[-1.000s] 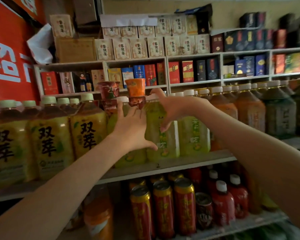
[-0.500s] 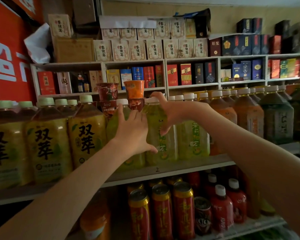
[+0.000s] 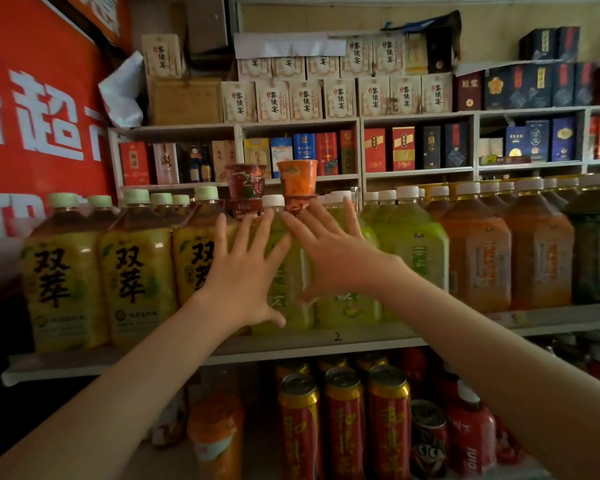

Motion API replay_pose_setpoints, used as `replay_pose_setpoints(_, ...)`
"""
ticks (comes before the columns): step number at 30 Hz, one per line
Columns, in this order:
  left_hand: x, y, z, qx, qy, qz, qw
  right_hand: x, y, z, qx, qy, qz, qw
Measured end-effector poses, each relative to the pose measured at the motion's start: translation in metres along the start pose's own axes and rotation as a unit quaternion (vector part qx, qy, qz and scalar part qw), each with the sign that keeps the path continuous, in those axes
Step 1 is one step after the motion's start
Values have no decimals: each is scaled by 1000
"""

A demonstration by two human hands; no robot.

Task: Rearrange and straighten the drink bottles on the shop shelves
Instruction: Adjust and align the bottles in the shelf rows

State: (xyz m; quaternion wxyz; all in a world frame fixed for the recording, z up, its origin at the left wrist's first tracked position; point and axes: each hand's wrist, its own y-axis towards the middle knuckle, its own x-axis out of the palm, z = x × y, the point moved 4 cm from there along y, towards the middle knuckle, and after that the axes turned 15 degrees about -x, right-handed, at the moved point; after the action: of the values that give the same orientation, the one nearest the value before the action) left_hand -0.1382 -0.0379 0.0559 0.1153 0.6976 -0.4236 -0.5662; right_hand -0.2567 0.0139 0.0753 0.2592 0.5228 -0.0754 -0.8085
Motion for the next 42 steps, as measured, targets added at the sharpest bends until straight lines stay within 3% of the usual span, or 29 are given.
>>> replay_pose_setpoints(15, 14, -10, -3, -3, -78, 91, 993, 10, -3, -13, 21, 3, 59, 998)
replay_pose_setpoints(19, 25, -34, -33, -100, -120, 151, 976, 17, -4, -42, -49, -24, 75, 996)
replay_pose_setpoints(22, 48, -46, -56, -143, -96, 116, 978, 30, 7, -71, -113, -65, 102, 986)
replay_pose_setpoints(24, 60, -49, -65, -153, -91, 93, 980, 31, 17, -79, -94, -52, 124, 986)
replay_pose_setpoints(30, 62, -45, -74, -130, -93, 76, 984, -11, 74, -65, 6, 50, 226, 973)
replay_pose_setpoints(32, 59, -43, -77, -125, -88, 74, 985, -27, 99, -59, 21, 168, 222, 960)
replay_pose_setpoints(35, 59, -39, -79, -127, -104, 57, 985, -35, 125, -59, 51, 393, 161, 904)
replay_pose_setpoints(39, 61, -36, -72, -144, -124, 46, 981, -29, 134, -59, 89, 442, 161, 878)
replay_pose_setpoints(42, 60, -34, -66, -157, -145, 47, 976, -23, 136, -58, 112, 431, 160, 881)
